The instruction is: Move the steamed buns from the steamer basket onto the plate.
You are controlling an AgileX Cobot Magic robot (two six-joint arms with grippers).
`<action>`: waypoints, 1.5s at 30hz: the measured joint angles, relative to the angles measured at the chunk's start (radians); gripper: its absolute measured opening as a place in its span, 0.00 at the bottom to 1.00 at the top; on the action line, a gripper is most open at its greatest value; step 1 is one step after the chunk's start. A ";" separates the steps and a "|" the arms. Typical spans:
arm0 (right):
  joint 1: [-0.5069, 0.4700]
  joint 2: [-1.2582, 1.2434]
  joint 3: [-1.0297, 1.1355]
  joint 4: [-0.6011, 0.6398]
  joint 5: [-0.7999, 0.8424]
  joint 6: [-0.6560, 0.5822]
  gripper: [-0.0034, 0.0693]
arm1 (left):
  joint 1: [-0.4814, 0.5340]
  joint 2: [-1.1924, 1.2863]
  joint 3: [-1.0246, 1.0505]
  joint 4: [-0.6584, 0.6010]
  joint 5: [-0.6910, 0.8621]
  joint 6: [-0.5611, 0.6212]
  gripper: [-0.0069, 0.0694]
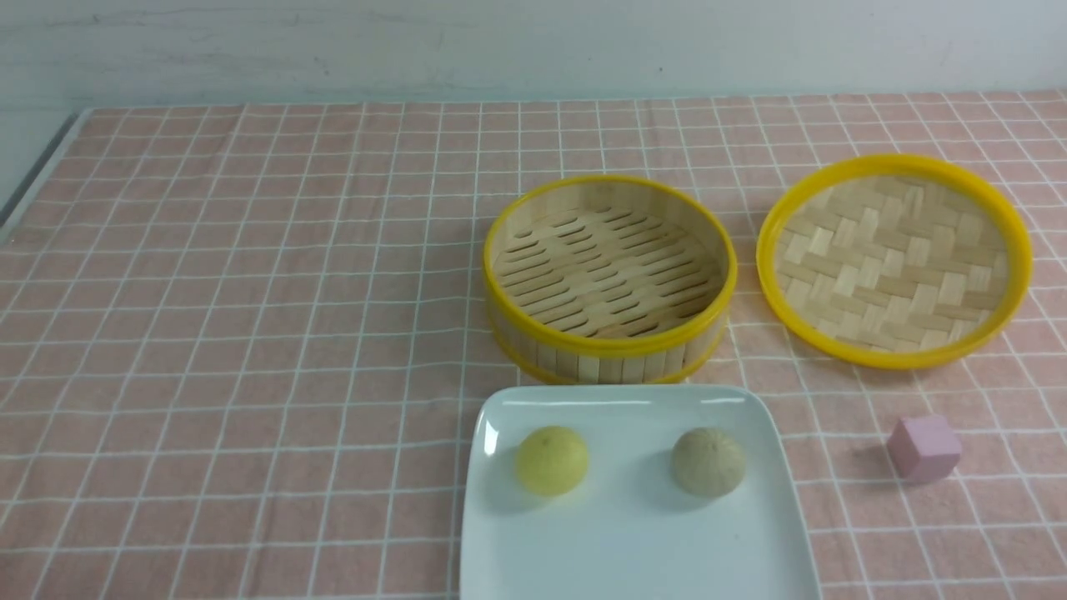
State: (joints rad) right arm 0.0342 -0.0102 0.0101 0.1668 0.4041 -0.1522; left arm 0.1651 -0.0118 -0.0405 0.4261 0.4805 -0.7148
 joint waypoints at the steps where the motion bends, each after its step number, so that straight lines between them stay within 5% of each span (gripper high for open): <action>1: 0.000 0.000 0.000 0.000 0.000 0.000 0.38 | 0.000 0.000 0.000 0.000 0.000 0.004 0.68; 13: 0.000 0.000 0.000 0.000 0.000 0.000 0.38 | 0.000 0.000 0.023 -0.029 -0.033 0.070 0.68; 32: 0.000 0.000 0.000 0.000 0.000 0.000 0.38 | 0.000 0.000 0.067 -0.497 -0.165 0.599 0.68; 45: 0.000 0.000 0.000 0.000 0.000 0.000 0.38 | 0.000 0.000 0.067 -0.506 -0.166 0.593 0.68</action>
State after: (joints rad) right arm 0.0342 -0.0102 0.0101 0.1668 0.4041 -0.1522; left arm 0.1651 -0.0118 0.0265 -0.0794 0.3144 -0.1216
